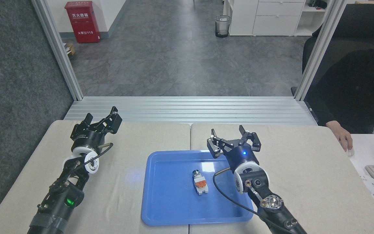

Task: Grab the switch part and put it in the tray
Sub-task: 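Lower the switch part into the tray and open the right gripper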

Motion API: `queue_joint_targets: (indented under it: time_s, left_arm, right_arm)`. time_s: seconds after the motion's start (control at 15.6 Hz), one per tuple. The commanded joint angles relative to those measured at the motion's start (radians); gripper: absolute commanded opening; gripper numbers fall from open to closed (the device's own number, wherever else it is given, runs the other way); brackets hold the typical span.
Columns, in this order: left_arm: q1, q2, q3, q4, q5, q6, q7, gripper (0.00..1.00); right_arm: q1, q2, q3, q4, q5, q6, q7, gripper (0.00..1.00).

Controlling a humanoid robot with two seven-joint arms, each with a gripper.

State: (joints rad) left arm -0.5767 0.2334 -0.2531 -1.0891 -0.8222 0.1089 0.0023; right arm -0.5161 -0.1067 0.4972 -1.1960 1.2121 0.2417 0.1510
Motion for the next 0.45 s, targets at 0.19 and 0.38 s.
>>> queue_joint_targets:
  time_s: [0.19,0.38]
  left_arm:
    - [0.000,0.000,0.000,0.000,0.000,0.000,-0.001,1.00]
    - [0.000,0.000,0.000,0.000,0.000,0.000,-0.001,1.00]
  right_arm:
    - [-0.050,-0.309,-0.324,0.194,-0.102,-0.167,-0.069,1.00]
    - [-0.045,-0.311,-0.322,0.199,-0.100,-0.165,-0.128,1.00]
